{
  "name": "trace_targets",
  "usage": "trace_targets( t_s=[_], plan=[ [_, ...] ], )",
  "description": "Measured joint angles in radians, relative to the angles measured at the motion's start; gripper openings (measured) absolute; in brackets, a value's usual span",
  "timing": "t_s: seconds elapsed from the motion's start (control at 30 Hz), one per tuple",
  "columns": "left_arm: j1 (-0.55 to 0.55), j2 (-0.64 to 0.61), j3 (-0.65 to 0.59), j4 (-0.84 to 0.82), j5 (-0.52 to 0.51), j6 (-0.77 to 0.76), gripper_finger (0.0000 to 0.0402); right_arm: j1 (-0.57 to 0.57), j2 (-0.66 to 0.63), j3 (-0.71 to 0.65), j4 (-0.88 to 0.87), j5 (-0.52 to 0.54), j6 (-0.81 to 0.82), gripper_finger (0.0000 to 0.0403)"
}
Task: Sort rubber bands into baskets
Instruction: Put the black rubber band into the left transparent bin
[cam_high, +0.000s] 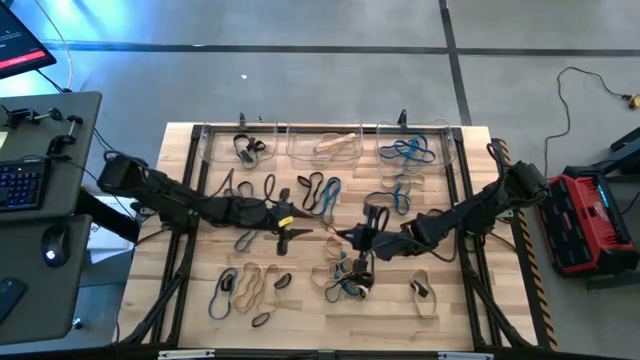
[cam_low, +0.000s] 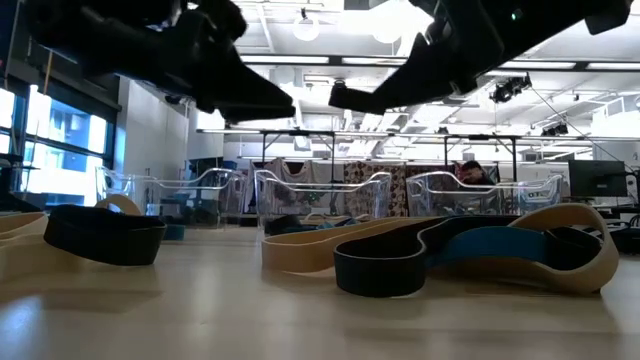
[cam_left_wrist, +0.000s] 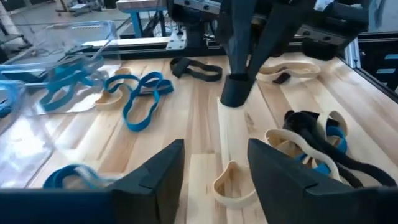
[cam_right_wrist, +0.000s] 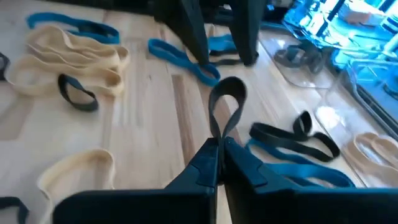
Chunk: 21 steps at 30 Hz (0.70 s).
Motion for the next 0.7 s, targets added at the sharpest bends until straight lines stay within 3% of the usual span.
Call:
trace_targets(
  t_s=[0.27, 0.53, 0.7],
  plan=[
    [-0.004, 0.089, 0.112, -0.002, 0.043, 0.044, 0.0189, 0.018, 0.0, 0.0, 0.012, 0.002, -0.02, 0.0001],
    [-0.005, 0.108, 0.154, -0.012, 0.135, 0.015, 0.0188, 0.02, 0.0, 0.0, 0.014, 0.006, -0.024, 0.0001],
    [-0.018, 0.121, 0.17, -0.015, 0.136, 0.009, 0.0178, 0.02, 0.0, 0.0, 0.016, 0.005, -0.042, 0.0]
  ],
)
